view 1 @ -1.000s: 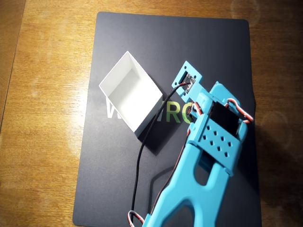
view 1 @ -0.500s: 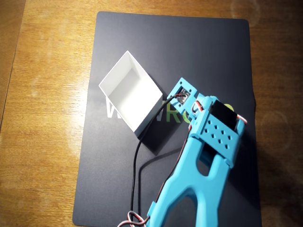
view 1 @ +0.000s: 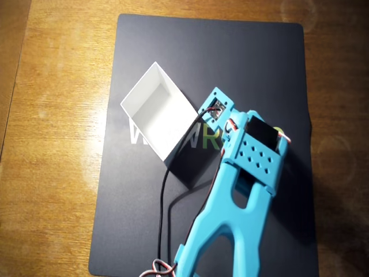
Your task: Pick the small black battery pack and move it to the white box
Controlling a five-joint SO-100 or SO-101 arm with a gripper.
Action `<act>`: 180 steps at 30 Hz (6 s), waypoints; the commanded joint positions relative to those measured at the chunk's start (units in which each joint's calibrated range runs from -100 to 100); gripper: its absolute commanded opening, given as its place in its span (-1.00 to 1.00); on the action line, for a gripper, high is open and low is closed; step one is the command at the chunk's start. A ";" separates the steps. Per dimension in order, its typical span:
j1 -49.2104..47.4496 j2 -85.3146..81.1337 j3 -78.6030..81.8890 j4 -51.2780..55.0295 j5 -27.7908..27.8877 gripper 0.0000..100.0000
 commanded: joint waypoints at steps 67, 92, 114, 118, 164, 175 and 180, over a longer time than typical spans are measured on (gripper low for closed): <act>4.81 10.39 -1.83 -0.73 2.66 -0.72; 7.04 10.13 -2.37 -0.03 2.66 -0.87; 6.69 9.60 -3.01 -0.12 2.61 -0.99; 6.34 9.25 -3.91 -0.20 2.61 -0.99; -19.94 -11.18 -28.31 -0.12 14.13 -0.98; -45.04 -19.07 -27.40 -0.12 22.66 -0.98; -50.67 -18.80 -26.95 0.67 24.72 -0.98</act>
